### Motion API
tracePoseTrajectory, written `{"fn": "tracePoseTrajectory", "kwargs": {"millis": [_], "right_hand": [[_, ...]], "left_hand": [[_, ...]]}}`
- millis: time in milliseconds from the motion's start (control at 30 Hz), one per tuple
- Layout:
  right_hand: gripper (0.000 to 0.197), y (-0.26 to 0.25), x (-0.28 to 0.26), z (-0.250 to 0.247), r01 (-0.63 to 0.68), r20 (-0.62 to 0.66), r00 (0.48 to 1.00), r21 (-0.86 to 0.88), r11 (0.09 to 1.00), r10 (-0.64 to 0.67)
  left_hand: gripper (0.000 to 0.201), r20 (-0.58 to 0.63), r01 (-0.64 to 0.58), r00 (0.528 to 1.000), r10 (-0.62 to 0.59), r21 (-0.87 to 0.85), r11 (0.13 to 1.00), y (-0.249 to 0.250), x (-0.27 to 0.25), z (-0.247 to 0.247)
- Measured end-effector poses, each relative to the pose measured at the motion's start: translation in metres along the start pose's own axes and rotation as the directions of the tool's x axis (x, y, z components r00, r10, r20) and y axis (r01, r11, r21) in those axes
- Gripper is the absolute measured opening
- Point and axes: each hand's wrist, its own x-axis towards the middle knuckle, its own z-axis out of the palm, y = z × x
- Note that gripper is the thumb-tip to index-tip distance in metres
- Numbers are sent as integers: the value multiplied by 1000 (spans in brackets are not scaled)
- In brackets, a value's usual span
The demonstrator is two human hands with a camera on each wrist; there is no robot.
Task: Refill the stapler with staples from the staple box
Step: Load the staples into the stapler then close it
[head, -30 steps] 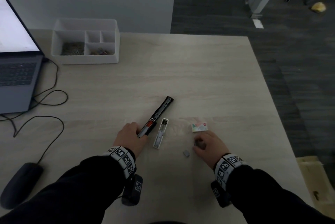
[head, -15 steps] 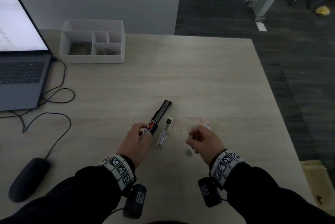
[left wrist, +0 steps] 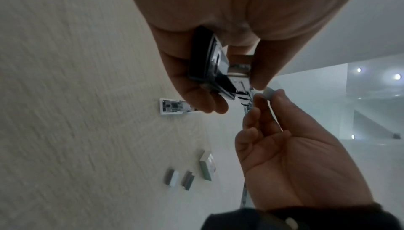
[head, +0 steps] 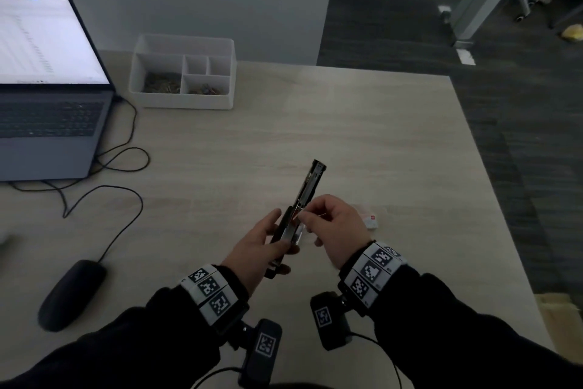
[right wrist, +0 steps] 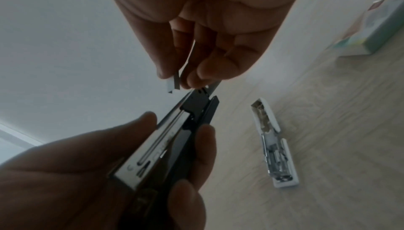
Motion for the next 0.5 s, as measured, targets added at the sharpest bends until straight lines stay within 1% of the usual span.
{"fn": "tracePoseTrajectory", "kwargs": {"millis": [100,200,333,500], "right_hand": [[6,0,1,1,8,-6,1000,-49,999,-8],[7,-1,0,0,6,2,1000,-68,998,-6],[10,-1,0,0,4,8,1000,-96,995,-4],[9,-3,0,-1,61,66,997,-241,969,-46]], "left_hand": [[57,41,14,999,-10,-86,996,1,-2,-2],[52,77,19,997,-11,-105,994,2,-5,-4],[52,82,27,997,-17,-131,991,1,-7,-6],[51,109,44,994,-27,-156,987,3,-7,-5]]}}
